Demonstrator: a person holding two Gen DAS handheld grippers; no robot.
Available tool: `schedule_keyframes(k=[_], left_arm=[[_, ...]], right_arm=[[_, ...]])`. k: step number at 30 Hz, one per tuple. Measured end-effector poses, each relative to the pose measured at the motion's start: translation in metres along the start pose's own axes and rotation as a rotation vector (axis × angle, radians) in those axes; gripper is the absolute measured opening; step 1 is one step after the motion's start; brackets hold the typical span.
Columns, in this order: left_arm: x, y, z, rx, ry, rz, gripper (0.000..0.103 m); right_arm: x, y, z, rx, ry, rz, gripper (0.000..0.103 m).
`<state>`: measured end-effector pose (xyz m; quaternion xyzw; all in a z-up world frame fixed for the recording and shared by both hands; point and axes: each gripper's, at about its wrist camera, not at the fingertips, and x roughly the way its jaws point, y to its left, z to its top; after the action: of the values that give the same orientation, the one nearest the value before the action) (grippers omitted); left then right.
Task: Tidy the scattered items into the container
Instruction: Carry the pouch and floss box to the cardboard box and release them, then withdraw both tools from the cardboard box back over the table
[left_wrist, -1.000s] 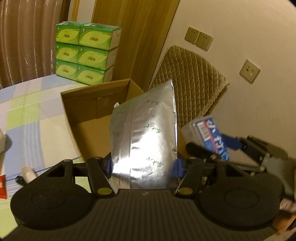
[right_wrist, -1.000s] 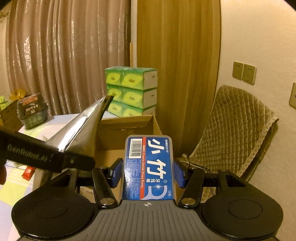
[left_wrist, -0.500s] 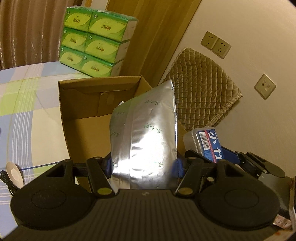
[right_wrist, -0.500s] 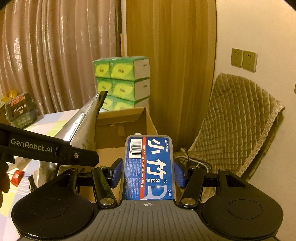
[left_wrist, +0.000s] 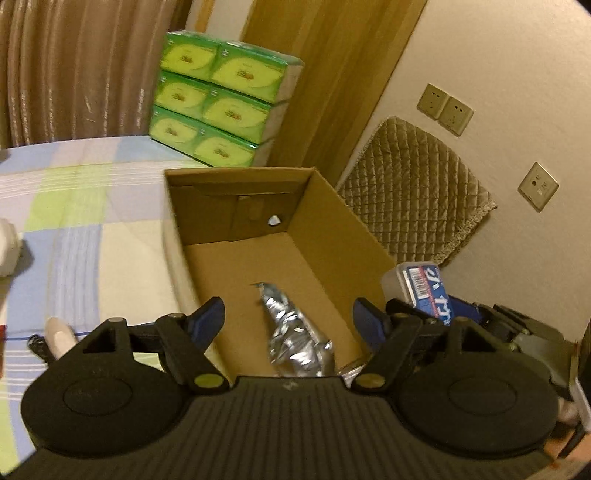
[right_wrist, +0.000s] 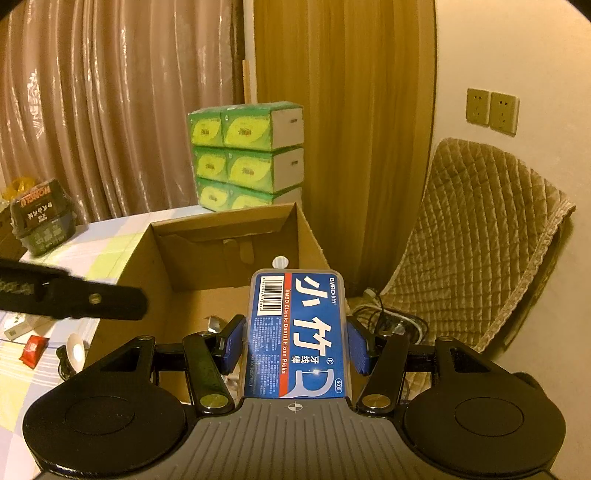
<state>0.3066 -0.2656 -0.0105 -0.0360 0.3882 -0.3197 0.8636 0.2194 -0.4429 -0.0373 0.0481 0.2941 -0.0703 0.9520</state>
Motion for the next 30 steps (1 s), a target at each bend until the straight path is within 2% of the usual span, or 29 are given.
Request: schedule_keyframes(k=[6,7,9,21,30], left_arm=[[-0.02,0.016,-0.012,-0.019,-0.007,0.021,0.072],[-0.023,0.018,-0.013,-0.018,-0.01,0.026,0.072],[-0.029,0.02,-0.016,-0.01,-0.017,0.043,0.072],[-0.071,0.041,-0.049,0.008,-0.017,0.118,0.078],[-0.116,0.049,-0.087,0.033,0.0,0.179,0.083]], right_arm=[[0.001,0.006,0.0,0.007,-0.007,0.045,0.054],[0.001,0.007,0.0,0.011,-0.012,0.067,0.058],[-0.001,0.008,0.001,0.015,-0.026,0.073,0.077],[-0.046,0.011,-0.007,0.07,-0.058,0.048,0.077],[-0.098,0.047,-0.025,0.065,-0.075,0.084,0.078]])
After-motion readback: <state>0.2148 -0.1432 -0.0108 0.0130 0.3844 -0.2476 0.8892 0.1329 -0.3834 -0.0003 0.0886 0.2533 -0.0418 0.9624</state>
